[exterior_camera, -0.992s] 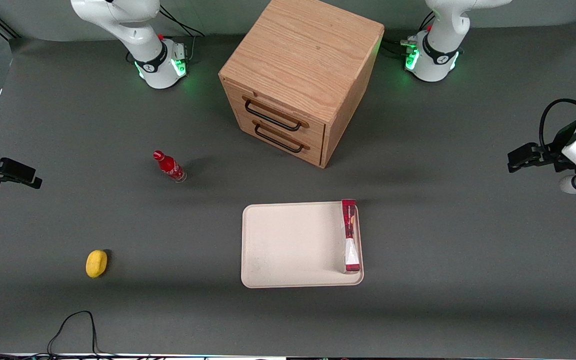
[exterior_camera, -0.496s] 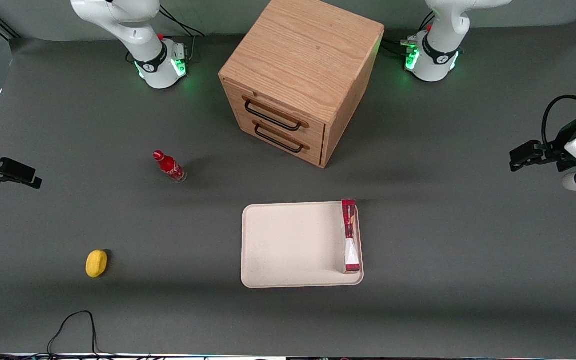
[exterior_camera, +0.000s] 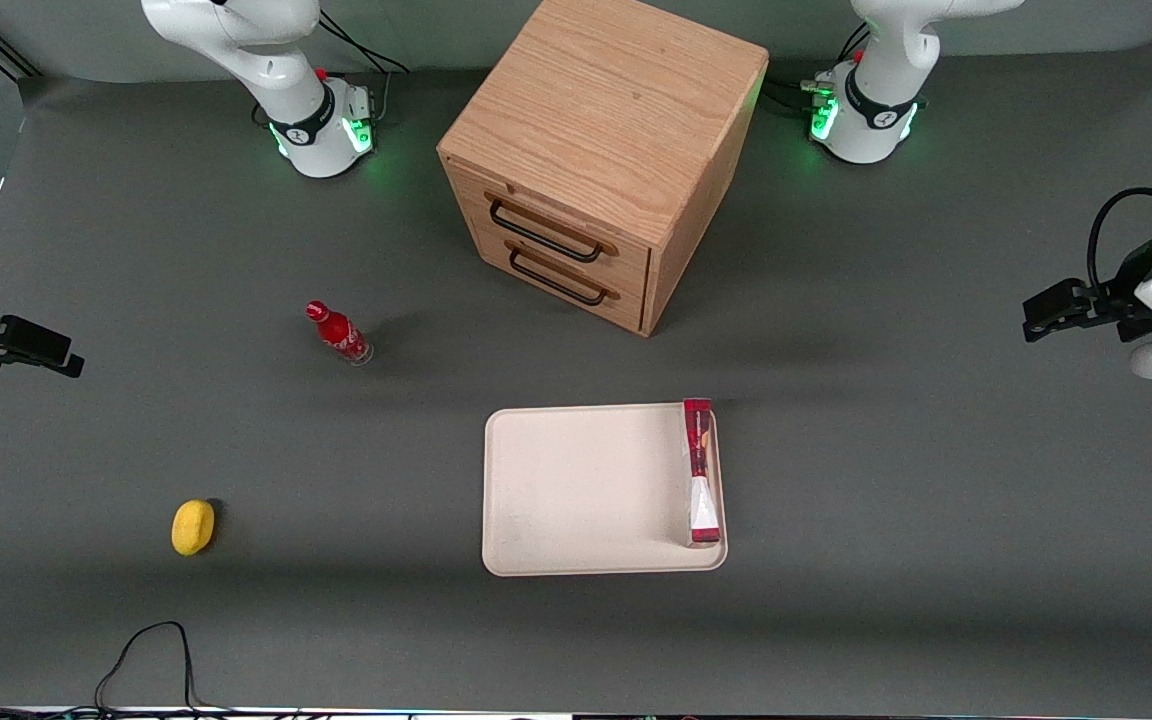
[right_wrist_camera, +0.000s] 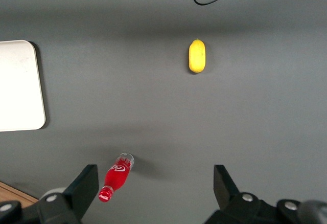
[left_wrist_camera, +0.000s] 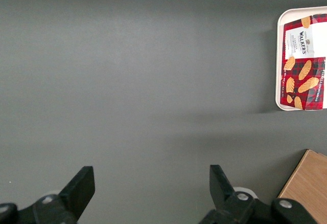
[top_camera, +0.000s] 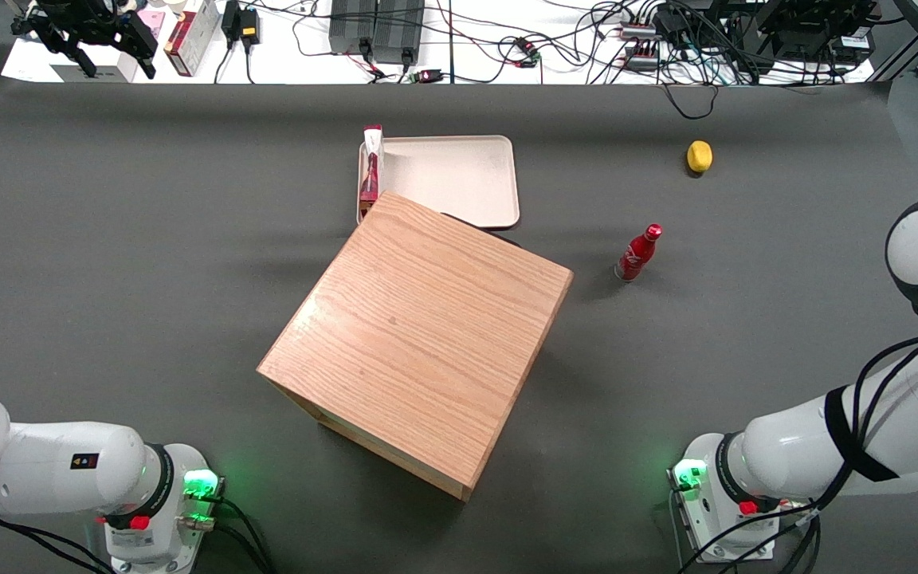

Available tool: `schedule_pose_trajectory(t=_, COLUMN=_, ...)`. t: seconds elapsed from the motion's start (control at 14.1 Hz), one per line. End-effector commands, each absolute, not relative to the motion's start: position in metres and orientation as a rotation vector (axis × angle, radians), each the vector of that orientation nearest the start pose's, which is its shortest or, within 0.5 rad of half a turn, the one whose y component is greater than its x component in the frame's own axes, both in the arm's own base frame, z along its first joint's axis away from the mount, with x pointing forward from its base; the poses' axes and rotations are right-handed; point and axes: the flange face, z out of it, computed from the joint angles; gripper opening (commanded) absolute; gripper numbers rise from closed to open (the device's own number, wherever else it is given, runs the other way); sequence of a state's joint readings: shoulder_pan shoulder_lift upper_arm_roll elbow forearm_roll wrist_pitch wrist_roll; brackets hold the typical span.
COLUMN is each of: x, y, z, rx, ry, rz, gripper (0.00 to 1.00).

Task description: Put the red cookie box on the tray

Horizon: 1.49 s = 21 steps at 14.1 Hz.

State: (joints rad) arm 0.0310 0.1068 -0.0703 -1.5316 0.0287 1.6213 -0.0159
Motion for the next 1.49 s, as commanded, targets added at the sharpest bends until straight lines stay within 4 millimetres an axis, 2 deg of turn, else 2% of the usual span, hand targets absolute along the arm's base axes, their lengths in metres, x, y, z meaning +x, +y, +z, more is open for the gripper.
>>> schedule_pose_trajectory(t=0.0, x=0.582, y=-0.019, z=0.593, rx=-3.124, ry=0.037, rz=0.030, gripper=1.00)
schedule_pose_trajectory(t=0.35, x=0.582, y=-0.031, z=0.593, rx=-3.123, ry=0.073, rz=0.033, gripper=1.00)
schedule_pose_trajectory(t=0.71, x=0.582, y=-0.019, z=0.593, rx=-3.121, ry=0.052, rz=0.031, gripper=1.00)
schedule_pose_trajectory(t=1.42, x=0.580, y=-0.020, z=0.595, rx=-3.120, ry=0.066, rz=0.040, gripper=1.00)
